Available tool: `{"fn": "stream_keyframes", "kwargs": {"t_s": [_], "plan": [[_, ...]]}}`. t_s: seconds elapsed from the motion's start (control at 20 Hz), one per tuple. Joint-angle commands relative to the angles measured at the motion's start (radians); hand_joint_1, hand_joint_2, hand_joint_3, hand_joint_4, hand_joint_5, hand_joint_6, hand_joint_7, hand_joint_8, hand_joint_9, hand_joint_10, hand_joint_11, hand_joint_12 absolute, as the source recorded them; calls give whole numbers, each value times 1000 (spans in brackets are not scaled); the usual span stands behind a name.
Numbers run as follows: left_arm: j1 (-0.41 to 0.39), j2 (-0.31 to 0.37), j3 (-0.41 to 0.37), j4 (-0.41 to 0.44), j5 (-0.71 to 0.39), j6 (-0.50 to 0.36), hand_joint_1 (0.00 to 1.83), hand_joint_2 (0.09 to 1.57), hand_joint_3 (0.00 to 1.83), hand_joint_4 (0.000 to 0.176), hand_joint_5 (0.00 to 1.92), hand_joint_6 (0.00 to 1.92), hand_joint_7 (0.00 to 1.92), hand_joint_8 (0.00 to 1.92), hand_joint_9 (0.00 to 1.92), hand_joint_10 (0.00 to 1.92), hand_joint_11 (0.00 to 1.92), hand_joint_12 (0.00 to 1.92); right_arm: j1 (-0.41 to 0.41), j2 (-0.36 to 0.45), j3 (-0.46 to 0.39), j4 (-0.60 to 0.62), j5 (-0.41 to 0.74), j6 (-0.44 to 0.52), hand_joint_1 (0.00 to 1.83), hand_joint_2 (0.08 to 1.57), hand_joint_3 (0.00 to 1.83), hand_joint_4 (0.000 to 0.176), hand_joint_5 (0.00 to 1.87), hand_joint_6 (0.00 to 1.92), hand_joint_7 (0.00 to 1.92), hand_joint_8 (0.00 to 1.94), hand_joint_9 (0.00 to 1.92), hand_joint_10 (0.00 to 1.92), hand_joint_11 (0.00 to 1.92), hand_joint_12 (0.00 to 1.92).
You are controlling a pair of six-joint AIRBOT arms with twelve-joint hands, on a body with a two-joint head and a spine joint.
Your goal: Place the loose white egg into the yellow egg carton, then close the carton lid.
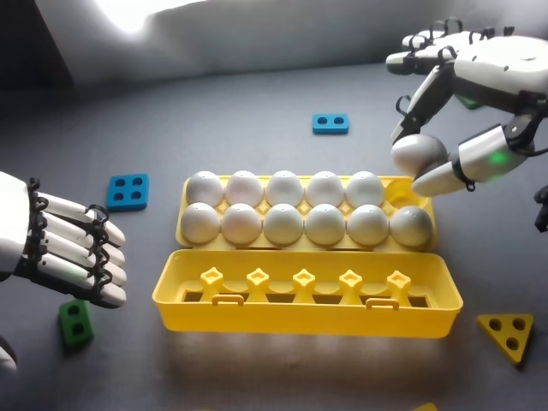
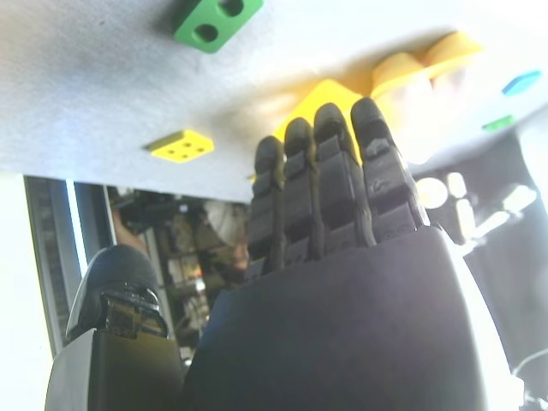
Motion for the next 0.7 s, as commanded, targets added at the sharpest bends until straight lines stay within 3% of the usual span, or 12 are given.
{"fn": "stream_keyframes", "kwargs": {"t_s": [0.0, 0.35, 0.65], "plan": [[-8, 18, 4, -61, -45, -4, 0, 1176, 0, 0, 246, 1, 254, 3, 205, 4, 0, 359, 2, 12, -1, 33, 123, 1, 1112, 969, 1, 176, 1364, 303, 181, 1, 2, 0, 0, 0], [-8, 16, 5, -61, -45, -4, 0, 1176, 0, 0, 245, 4, 256, 4, 209, 5, 0, 328, -22, 0, -3, 130, 74, 1, 1098, 987, 1, 176, 1291, 444, 171, 4, 28, 6, 0, 0], [-16, 16, 4, -61, -45, -4, 0, 1175, 1, 0, 286, 10, 282, 6, 228, 5, 0, 382, -35, -17, -3, 130, 74, 1, 1105, 981, 0, 176, 1313, 408, 197, 1, 33, 2, 0, 0]]}}
